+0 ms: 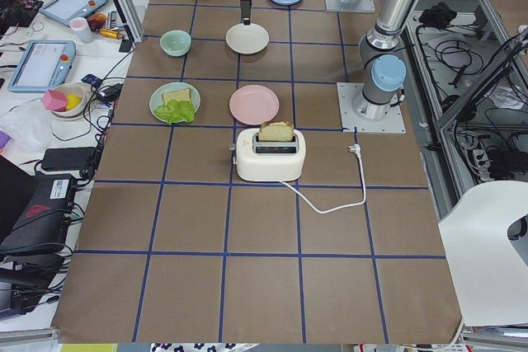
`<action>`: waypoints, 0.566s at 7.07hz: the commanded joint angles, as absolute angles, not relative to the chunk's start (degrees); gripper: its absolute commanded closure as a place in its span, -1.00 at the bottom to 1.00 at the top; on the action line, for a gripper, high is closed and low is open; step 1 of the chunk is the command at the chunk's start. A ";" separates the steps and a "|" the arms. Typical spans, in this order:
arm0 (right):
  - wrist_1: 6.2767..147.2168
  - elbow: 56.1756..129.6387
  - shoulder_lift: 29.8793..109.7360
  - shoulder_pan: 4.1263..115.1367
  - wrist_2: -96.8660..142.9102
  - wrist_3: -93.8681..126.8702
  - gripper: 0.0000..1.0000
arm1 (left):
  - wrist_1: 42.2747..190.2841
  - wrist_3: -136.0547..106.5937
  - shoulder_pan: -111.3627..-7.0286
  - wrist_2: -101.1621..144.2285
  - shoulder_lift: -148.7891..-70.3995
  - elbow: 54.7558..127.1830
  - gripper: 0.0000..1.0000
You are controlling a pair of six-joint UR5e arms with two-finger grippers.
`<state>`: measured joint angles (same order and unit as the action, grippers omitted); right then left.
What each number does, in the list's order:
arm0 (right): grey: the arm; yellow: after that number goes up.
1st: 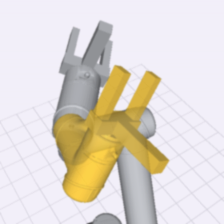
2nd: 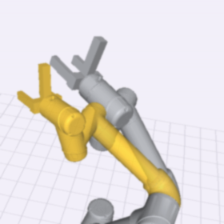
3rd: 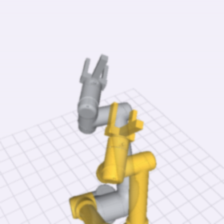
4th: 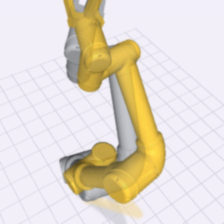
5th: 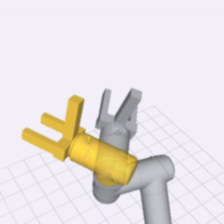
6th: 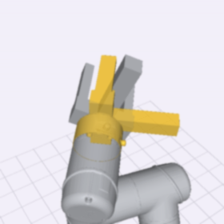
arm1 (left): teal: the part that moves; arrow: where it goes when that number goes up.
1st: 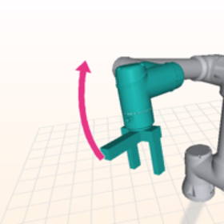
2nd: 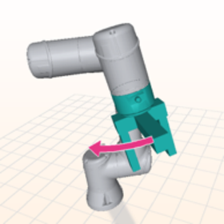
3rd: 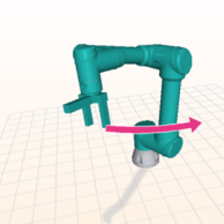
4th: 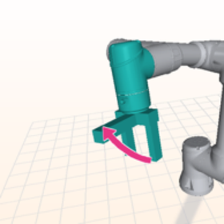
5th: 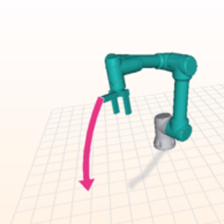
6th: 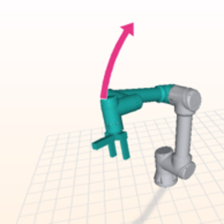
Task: Stack three plates with pink and blue
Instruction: 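Move left gripper down to the pink plate while right gripper moves toward the blue plate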
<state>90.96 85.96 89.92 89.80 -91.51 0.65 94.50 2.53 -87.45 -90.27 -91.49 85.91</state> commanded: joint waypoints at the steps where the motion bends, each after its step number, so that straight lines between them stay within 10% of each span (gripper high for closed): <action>1: 90.88 85.96 90.00 89.82 -91.58 0.70 -1.00 | 94.74 2.03 -87.45 -89.66 -90.80 87.09 -1.00; 4: 90.97 85.96 89.91 89.91 -91.32 1.23 -1.00 | 90.64 7.88 -87.45 -89.47 -89.91 94.64 -1.00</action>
<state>90.90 85.96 89.98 89.90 -91.46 0.86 93.05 4.77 -87.45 -89.59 -90.24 91.97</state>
